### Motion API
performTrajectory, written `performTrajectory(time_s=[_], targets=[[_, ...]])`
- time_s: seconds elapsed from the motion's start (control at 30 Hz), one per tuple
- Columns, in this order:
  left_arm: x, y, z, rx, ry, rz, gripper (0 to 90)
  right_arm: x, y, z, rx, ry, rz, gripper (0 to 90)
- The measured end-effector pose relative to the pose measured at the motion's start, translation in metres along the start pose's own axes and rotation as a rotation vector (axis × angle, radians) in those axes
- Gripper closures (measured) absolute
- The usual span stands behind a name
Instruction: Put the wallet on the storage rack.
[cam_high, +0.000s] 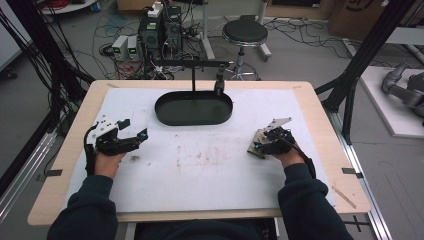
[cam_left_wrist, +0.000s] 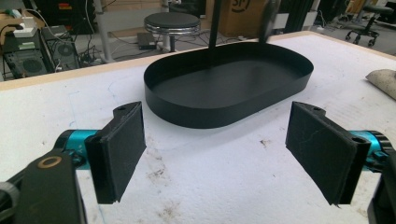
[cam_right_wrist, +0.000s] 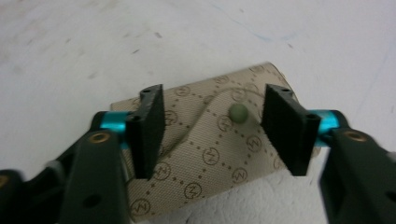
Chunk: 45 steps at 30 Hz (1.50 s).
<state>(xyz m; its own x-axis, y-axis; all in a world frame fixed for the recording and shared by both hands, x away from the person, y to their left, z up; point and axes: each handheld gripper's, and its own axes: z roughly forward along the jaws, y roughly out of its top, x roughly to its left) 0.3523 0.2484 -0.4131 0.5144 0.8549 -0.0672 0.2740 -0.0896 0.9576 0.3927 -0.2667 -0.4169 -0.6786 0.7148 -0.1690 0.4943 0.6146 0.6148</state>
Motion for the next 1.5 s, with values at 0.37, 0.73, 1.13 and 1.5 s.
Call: performTrajectory(time_s=[0.37, 0.73, 1.13, 1.5], targets=[[0.000, 0.000, 0.000, -0.002, 0.000, 0.005, 20.2, 0.007, 0.000, 0.006, -0.038, -0.147, 0.519, 18.6], [0.000, 0.000, 0.000, 0.001, 0.001, 0.004, 20.2, 0.006, 0.003, 0.016, 0.015, -0.129, 0.225, 17.2], [0.000, 0.000, 0.000, 0.000, -0.001, 0.004, 20.2, -0.001, 0.008, 0.007, -0.029, -0.106, 0.208, 20.7], [0.001, 0.000, 0.000, -0.003, 0.001, -0.001, 20.2, 0.013, 0.006, 0.020, 0.012, -0.245, 0.274, 18.9]])
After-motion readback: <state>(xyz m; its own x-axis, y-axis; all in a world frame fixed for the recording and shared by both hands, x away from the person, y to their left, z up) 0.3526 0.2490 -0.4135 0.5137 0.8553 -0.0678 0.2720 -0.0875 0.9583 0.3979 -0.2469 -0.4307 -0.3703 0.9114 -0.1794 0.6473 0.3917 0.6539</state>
